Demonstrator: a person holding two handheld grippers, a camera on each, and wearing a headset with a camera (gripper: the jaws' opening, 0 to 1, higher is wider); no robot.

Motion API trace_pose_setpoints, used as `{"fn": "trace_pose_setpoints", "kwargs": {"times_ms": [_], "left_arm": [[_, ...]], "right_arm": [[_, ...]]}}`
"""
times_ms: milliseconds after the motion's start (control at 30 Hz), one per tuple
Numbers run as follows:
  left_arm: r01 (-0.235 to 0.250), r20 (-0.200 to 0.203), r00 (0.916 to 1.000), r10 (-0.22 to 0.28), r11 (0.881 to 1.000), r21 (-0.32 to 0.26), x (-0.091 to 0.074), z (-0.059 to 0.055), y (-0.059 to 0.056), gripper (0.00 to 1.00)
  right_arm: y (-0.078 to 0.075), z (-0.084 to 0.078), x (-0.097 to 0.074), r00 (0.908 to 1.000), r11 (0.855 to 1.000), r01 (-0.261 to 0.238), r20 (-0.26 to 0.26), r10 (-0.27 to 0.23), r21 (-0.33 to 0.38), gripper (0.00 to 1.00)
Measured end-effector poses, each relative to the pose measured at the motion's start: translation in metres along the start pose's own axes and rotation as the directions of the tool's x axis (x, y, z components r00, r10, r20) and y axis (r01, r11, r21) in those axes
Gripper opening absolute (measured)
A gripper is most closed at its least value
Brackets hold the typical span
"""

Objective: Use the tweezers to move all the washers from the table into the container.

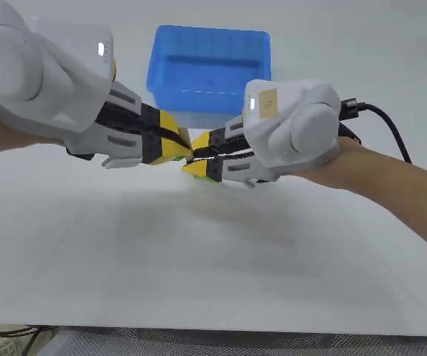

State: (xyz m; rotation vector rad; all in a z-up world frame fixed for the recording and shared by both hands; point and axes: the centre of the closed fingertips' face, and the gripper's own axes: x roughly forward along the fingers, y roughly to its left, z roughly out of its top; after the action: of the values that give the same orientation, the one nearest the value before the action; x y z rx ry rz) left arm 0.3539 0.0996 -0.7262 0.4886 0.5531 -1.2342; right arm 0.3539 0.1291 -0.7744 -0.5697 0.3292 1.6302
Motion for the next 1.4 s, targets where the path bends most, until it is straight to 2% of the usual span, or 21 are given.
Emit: {"fn": "trace_pose_setpoints", "kwargs": {"times_ms": [300,433,600,700,767,967,1100,1200,1300,1400], "left_arm": [[-0.004,0.013,0.9999,0.004,1.0,-0.021,-0.002,0.001,-0.002,0.09],[-0.021,0.031,0.9993,0.022,0.999,-0.03,-0.006,0.001,0.0,0.09],[-0.008,0.057,0.9983,0.011,0.999,-0.049,-0.01,0.005,-0.006,0.15],[-0.018,0.069,0.9973,0.022,0.998,-0.058,-0.013,0.007,-0.006,0.16],[-0.041,0.084,0.9954,0.047,0.996,-0.073,-0.017,0.008,-0.005,0.19],[-0.075,0.157,0.9832,0.093,0.99,-0.118,-0.033,0.015,-0.009,0.23],[-0.135,0.203,0.9656,0.163,0.98,-0.147,-0.045,0.018,-0.006,0.33],[-0.175,0.246,0.945,0.215,0.969,-0.176,-0.054,0.023,-0.004,0.44],[-0.154,0.271,0.9402,0.206,0.967,-0.201,-0.061,0.024,-0.012,0.5],[-0.164,0.272,0.9372,0.218,0.964,-0.21,-0.065,0.02,-0.016,0.58]], "right_arm": [[0.004,0.003,0.0,0.9999,1.0,-0.007,0.013,0.007,0.013,0.09],[0.004,0.006,-0.001,0.9998,1.0,-0.002,0.017,0.001,0.021,0.09],[0.003,0.007,-0.006,0.9999,1.0,0.004,0.013,-0.004,0.021,0.09],[0.004,0.008,-0.009,0.9999,0.999,0.006,0.011,-0.006,0.032,0.09],[0.004,0.01,-0.012,0.9999,0.999,0.012,0.009,-0.013,0.035,0.09],[0.001,0.023,-0.026,0.9987,0.998,0.038,0.032,-0.04,0.059,0.09],[0.002,0.03,-0.033,0.9982,0.998,0.046,0.036,-0.048,0.053,0.09],[0.0,0.039,-0.04,0.9973,0.998,0.052,0.049,-0.054,0.048,0.09],[-0.003,0.05,-0.048,0.9961,0.997,0.063,0.059,-0.065,0.033,0.09],[-0.009,0.058,-0.055,0.9949,0.997,0.076,0.065,-0.077,0.02,0.09]]}}
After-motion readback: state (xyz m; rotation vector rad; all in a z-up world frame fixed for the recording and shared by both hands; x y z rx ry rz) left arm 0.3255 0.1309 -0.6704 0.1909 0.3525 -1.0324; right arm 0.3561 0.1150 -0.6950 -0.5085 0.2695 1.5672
